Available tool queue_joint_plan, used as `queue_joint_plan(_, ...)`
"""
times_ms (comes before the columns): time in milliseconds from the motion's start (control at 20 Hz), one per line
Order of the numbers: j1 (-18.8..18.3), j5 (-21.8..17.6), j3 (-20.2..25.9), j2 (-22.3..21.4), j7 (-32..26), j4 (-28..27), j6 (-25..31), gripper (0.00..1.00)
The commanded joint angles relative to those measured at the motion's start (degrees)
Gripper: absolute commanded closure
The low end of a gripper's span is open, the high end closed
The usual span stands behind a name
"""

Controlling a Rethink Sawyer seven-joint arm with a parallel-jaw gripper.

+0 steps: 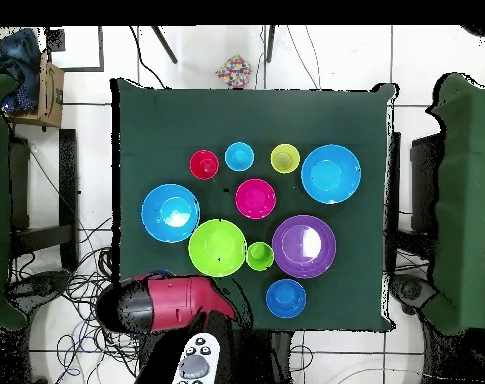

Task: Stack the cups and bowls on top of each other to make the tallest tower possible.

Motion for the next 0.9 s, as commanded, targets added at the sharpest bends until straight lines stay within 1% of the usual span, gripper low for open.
queue_joint_plan(50, 2.67, -0.69, 1.17, 1.88, 8.59, -0.97, 2.47, 0.00)
queue_joint_plan(450, 3.08, -0.29, 0.74, 2.03, 8.15, -0.88, 1.86, 0.00)
queue_joint_plan(750, 3.87, 0.02, 0.27, 1.81, 8.96, -0.21, 1.30, 0.00)
queue_joint_plan(900, 4.00, 0.17, 0.22, 1.83, 8.65, -0.85, 2.41, 0.00)
